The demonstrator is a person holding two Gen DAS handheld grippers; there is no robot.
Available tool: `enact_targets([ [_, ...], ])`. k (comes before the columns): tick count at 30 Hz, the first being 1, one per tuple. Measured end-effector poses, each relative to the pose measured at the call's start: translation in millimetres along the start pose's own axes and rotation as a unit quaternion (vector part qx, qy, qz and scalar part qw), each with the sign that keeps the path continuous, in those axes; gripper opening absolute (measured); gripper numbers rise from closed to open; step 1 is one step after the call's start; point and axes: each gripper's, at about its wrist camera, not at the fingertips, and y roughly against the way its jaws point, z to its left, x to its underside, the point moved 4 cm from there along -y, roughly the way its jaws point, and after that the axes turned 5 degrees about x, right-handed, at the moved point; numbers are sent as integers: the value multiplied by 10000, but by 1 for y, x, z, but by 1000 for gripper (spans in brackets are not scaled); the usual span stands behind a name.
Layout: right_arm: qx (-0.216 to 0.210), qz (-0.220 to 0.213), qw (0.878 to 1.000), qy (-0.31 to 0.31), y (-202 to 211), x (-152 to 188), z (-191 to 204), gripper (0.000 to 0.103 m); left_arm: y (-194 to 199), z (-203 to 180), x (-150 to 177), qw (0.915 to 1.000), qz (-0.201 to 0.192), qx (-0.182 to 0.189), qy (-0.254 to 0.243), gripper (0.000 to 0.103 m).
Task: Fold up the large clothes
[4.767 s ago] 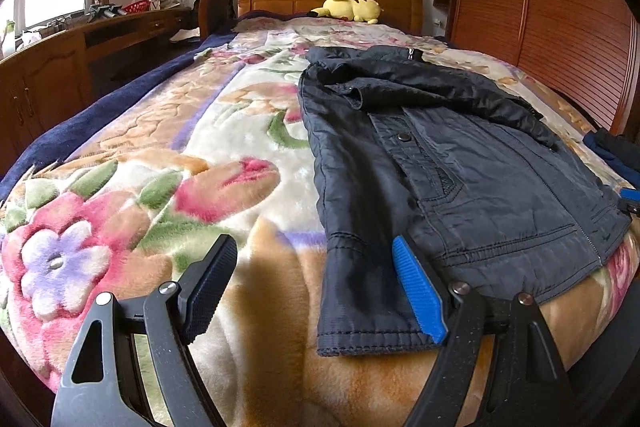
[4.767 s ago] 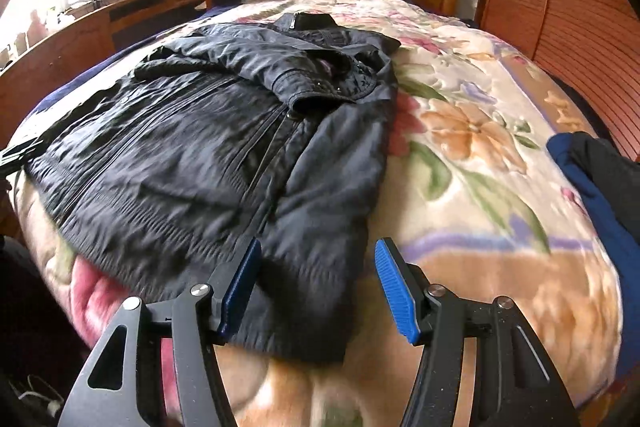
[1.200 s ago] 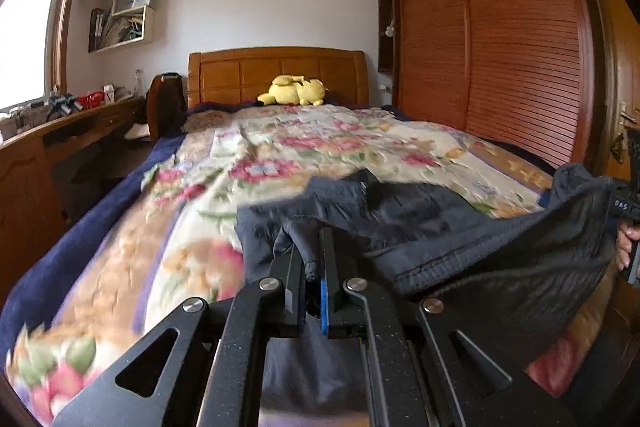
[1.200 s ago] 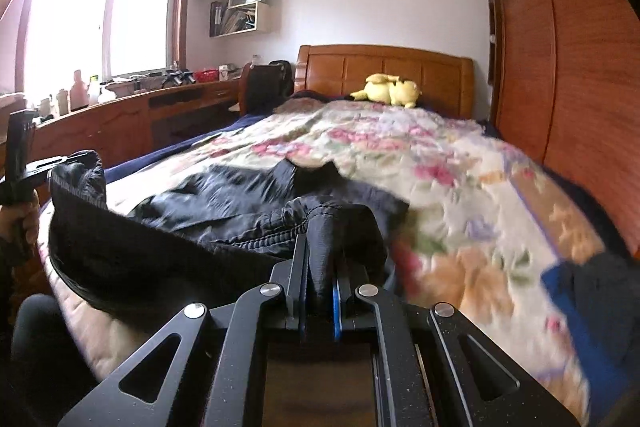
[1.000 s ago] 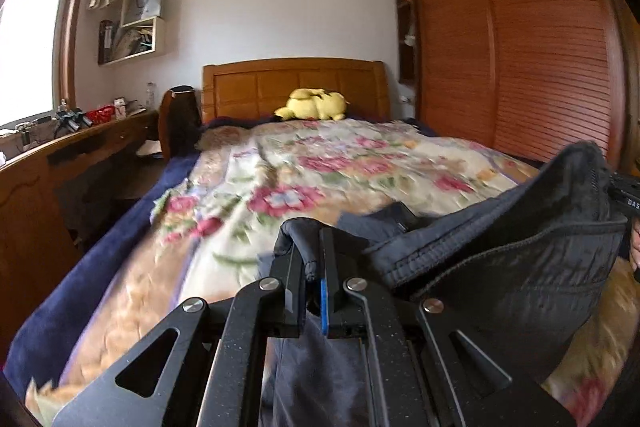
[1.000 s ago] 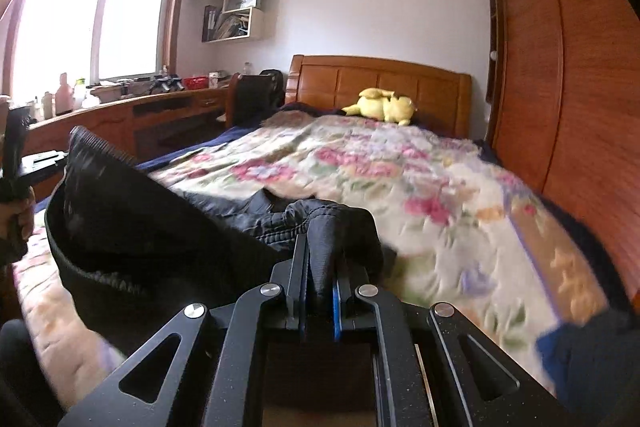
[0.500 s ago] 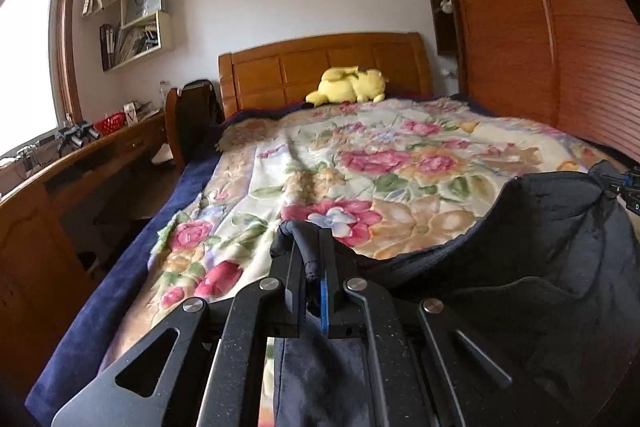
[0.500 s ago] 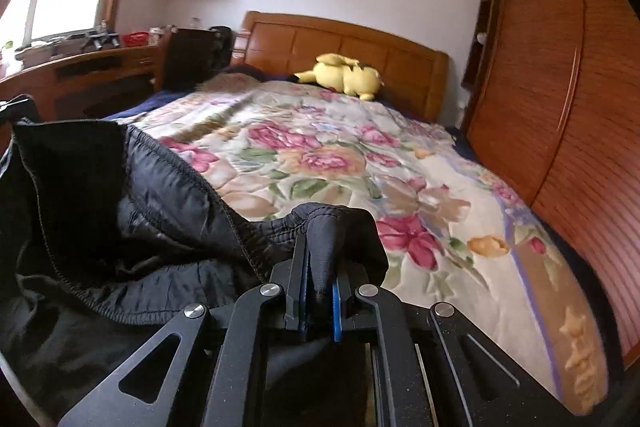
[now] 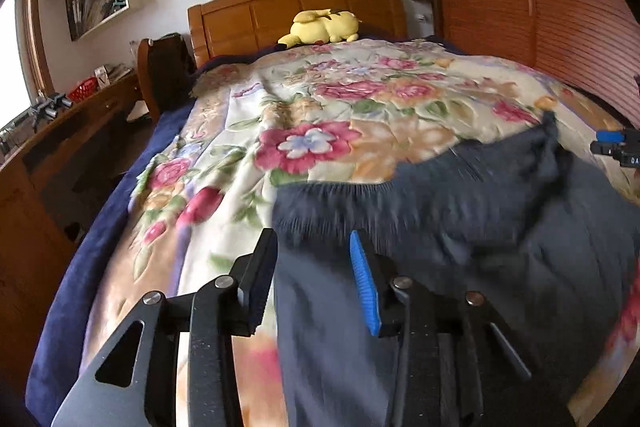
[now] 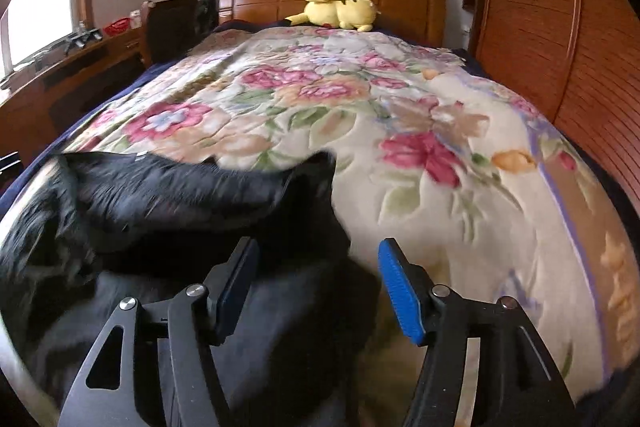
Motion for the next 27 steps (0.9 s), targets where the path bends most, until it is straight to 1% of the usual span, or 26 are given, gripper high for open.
enact_targets([
  [2,-12,-8,9999,138,22,18,2,66,19,-7,21,9998,97,167,9,43],
  [3,-47,-18,9998,175,36,28,1,66,22,-9,28,9997,159,194,-4,44],
  [5,-160,-20,9997,186,59,48,0,67,40,-17,52,9994,251,208,-63,46],
  [6,-219,-1,9996,164,70,58,-1,68,45,-19,60,9993,298,186,-93,49],
  [7,-320,-2,9994,140,79,66,-1,70,54,-22,71,9993,320,108,-140,52],
  [9,-517,31,9985,157,86,77,-5,75,65,-27,85,9991,353,146,-179,54],
  [10,-476,66,9986,199,89,85,-5,76,70,-29,92,9990,383,184,-148,55],
  [13,-368,181,9990,189,88,98,-11,77,75,-29,106,9987,470,187,-69,62],
  [17,-452,181,9987,-161,88,105,-19,77,67,-29,121,9976,683,132,-2,65],
  [20,-377,173,9990,-190,80,109,-21,79,60,-31,126,9971,758,68,18,69],
  [24,-491,221,9981,-311,64,115,-19,79,54,-32,135,9964,852,6,-26,70],
  [26,-485,159,9982,-320,65,115,-20,81,51,-31,136,9963,861,-13,-5,74],
  [27,-468,137,9983,-315,65,115,-21,82,49,-29,137,9961,885,-38,29,78],
])
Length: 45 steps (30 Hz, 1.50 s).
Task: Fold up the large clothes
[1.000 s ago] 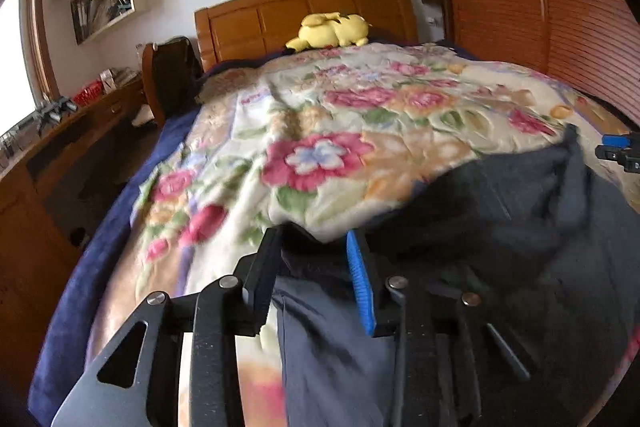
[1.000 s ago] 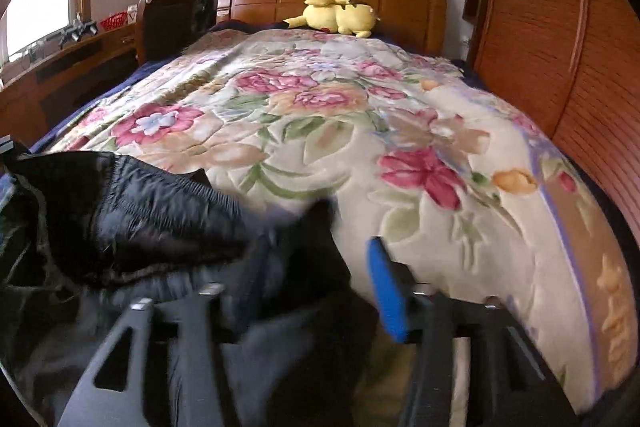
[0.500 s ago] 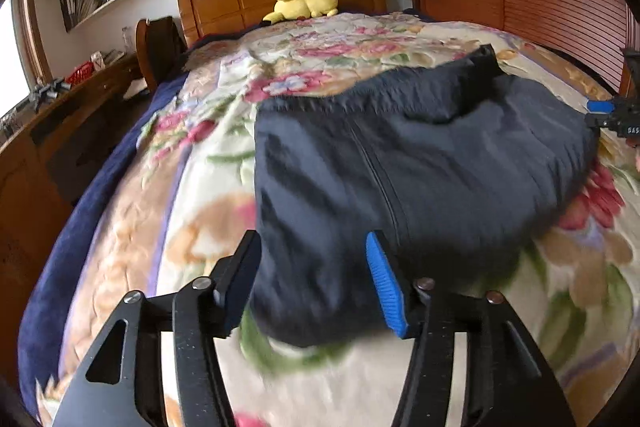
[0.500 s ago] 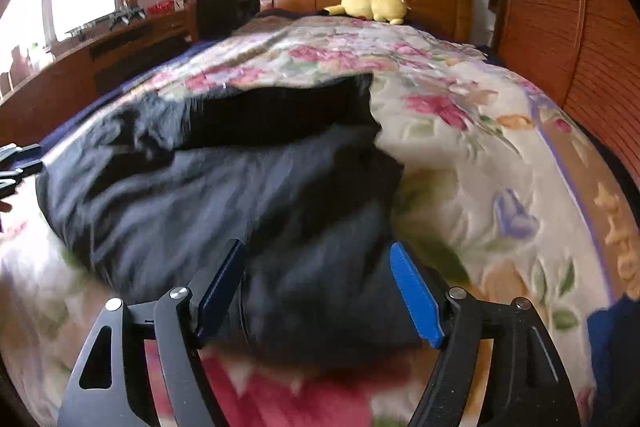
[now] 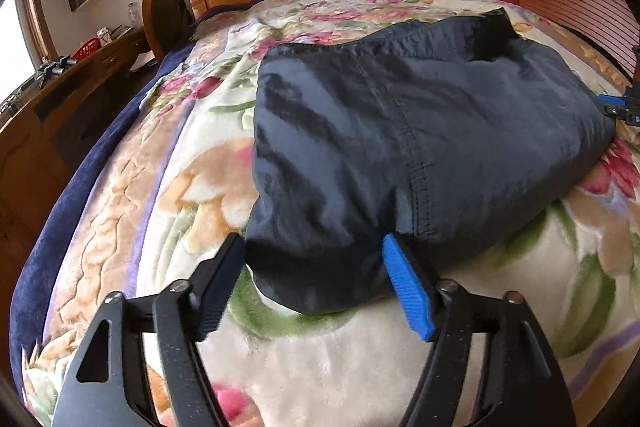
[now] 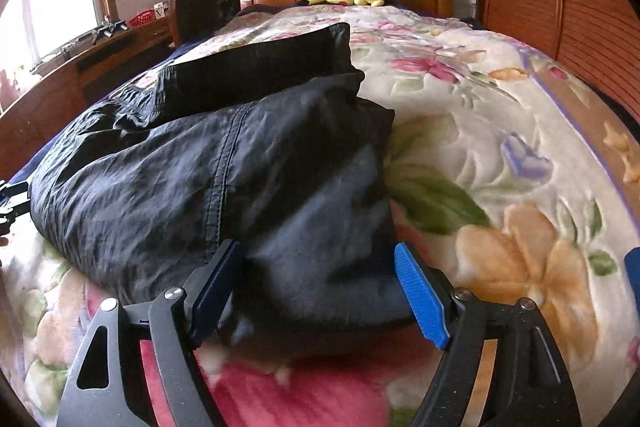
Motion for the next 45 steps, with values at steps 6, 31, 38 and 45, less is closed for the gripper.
enact_targets([
  [6,109,2,9999,52,-9,7,4,84,-9,7,5,9994,81,224,256,80],
  [31,-461,493,9976,-160,-9,19,-1,85,-17,8,10,9992,49,257,288,82],
  [38,-648,425,9970,77,-9,19,11,56,-12,-1,7,9994,-78,346,47,57],
  [45,-540,151,9976,401,-1,20,21,26,1,-8,3,9989,-301,332,-118,15],
])
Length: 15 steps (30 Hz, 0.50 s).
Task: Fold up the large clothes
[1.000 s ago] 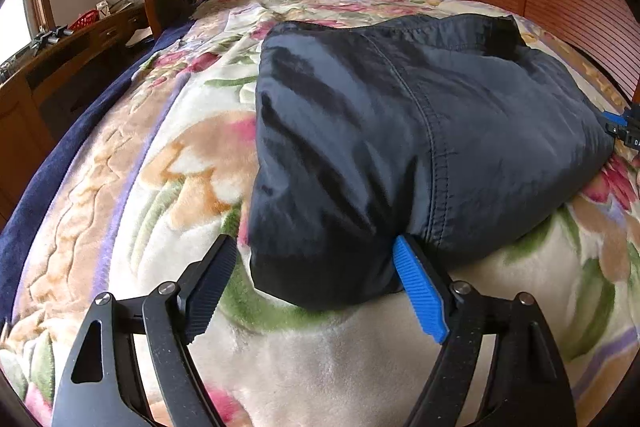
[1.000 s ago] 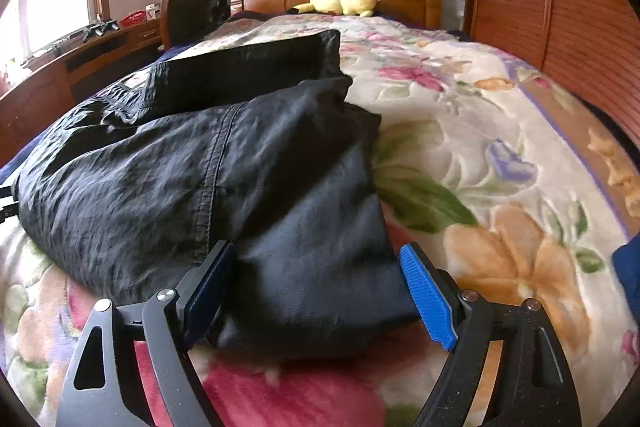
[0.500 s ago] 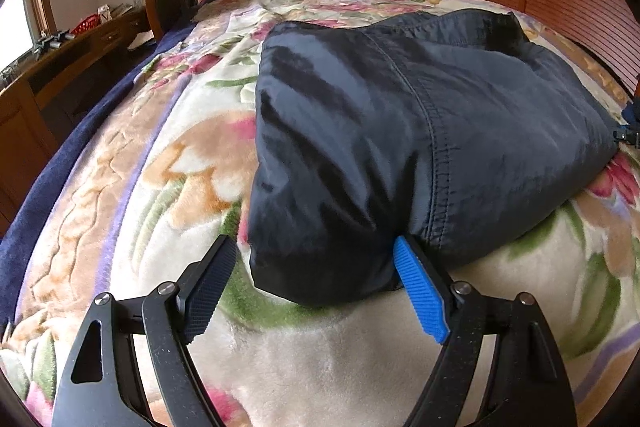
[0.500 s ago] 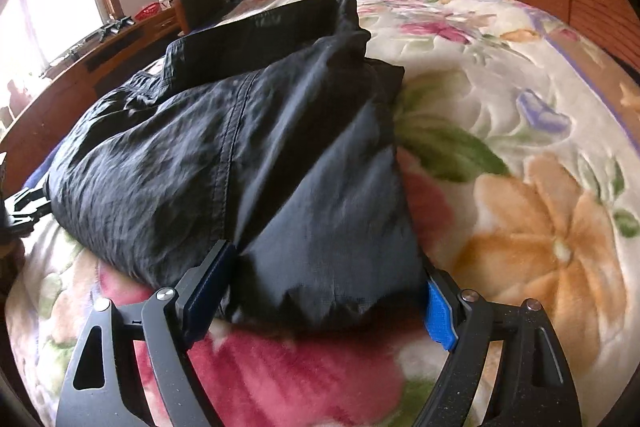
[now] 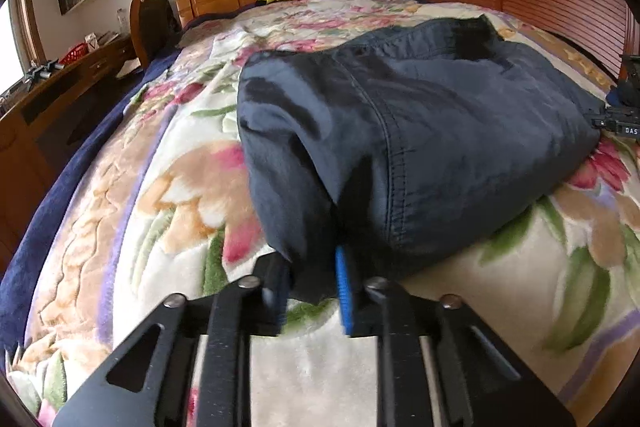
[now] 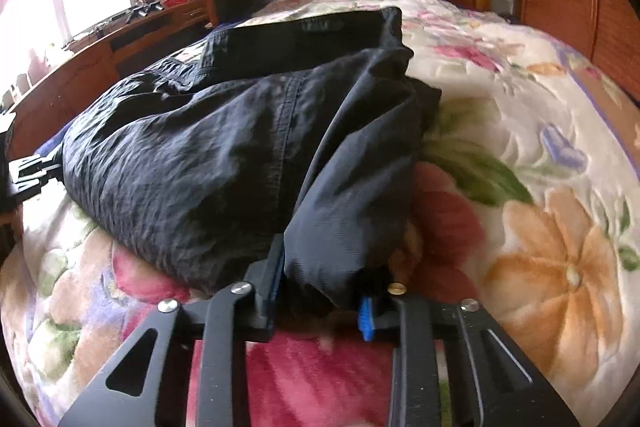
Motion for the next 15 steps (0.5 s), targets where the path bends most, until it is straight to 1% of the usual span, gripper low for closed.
enact_targets([
  [1,31,-45,10000,22,2,-1,1,24,3,-1,-1,10000,-51,-55,-39,13],
  [4,89,-95,9999,38,7,-3,4,21,20,-4,-4,9995,-297,-141,-39,10],
  [7,108,-87,9999,98,17,-3,8,20,41,-5,-7,9987,-504,-50,27,9],
  [10,134,-138,9996,212,35,-4,13,19,59,-9,-7,9982,-600,51,14,9],
  [12,160,-169,9991,342,50,-2,18,19,75,-12,-4,9977,-675,107,-1,8],
  [15,163,-155,9986,489,74,11,28,19,98,-15,8,9970,-742,226,76,8],
])
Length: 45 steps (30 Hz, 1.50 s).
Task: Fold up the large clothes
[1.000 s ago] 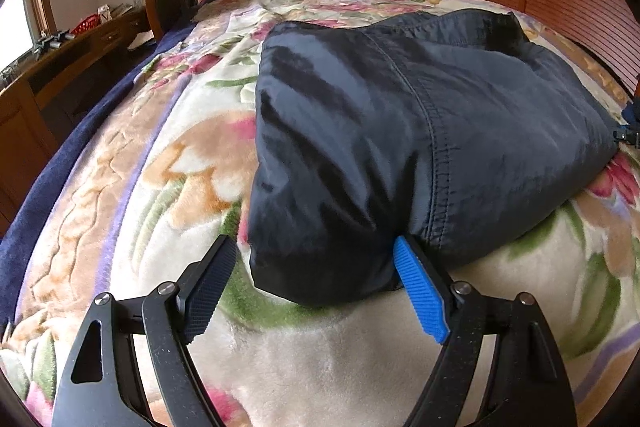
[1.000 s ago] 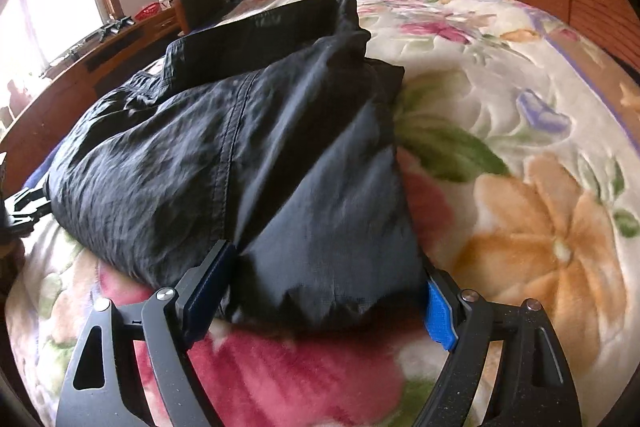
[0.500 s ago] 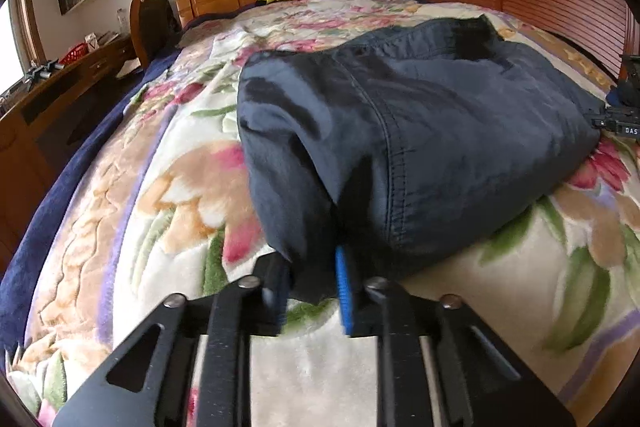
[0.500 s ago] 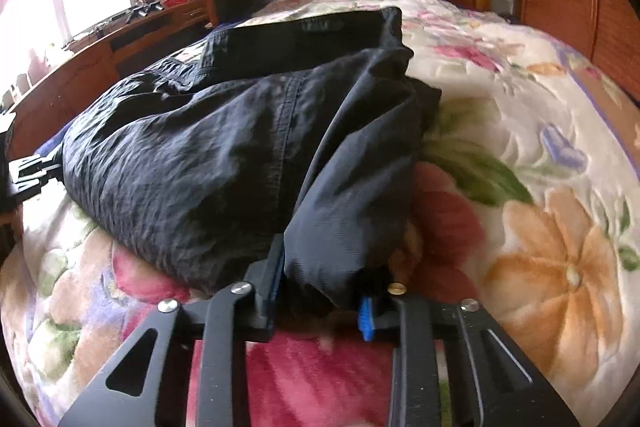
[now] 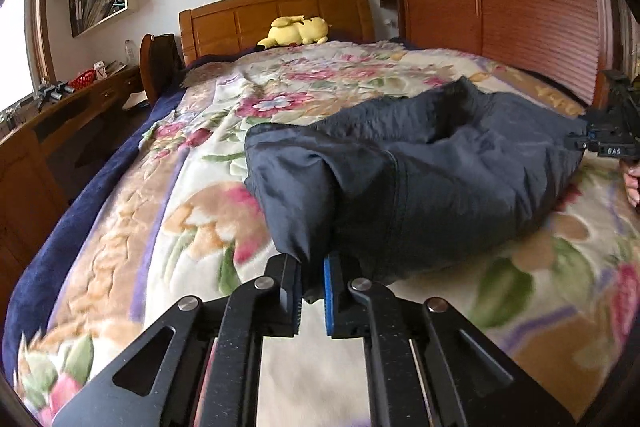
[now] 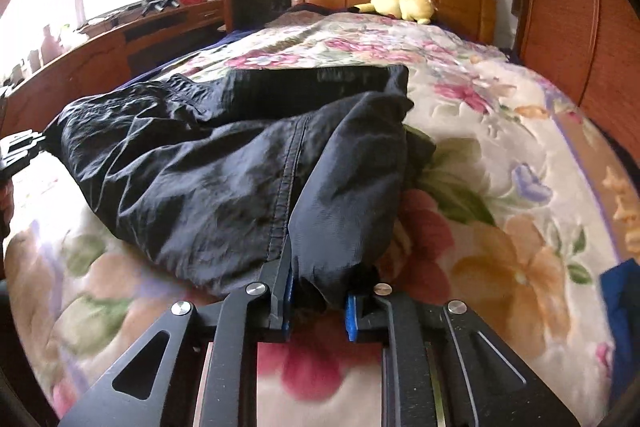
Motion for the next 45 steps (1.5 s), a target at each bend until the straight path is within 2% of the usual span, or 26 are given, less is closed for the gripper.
enact_targets([
  [7,-177,19,9998,-34,52,46,10,19,48,-15,42,9997,105,5,212,8],
  [10,-303,-16,9994,-167,67,54,8,19,52,-17,53,9990,170,-136,385,9],
  [18,-59,155,9998,-83,64,44,9,25,40,-15,64,9970,71,-316,699,9],
  [23,-64,170,9996,-210,74,46,9,35,35,-16,69,9964,7,-366,759,13],
  [26,-16,145,9994,-316,85,44,7,42,36,-15,71,9958,-85,-378,825,20],
  [31,320,16,9993,-168,106,32,6,45,39,-9,73,9947,-172,-322,956,38],
  [35,413,-167,9990,-67,114,14,15,57,45,-6,72,9935,-350,-314,1040,40],
  [38,371,-234,9990,72,104,-3,31,58,52,-6,68,9924,-534,-437,1019,46],
  [40,279,-271,9991,194,92,-16,45,58,56,-6,67,9917,-644,-425,1033,62],
  [42,191,-295,9989,304,79,-31,60,58,55,-4,68,9915,-659,-442,1033,72],
  [45,59,-265,9983,516,54,-54,86,58,54,-1,71,9911,-665,-437,1068,78],
])
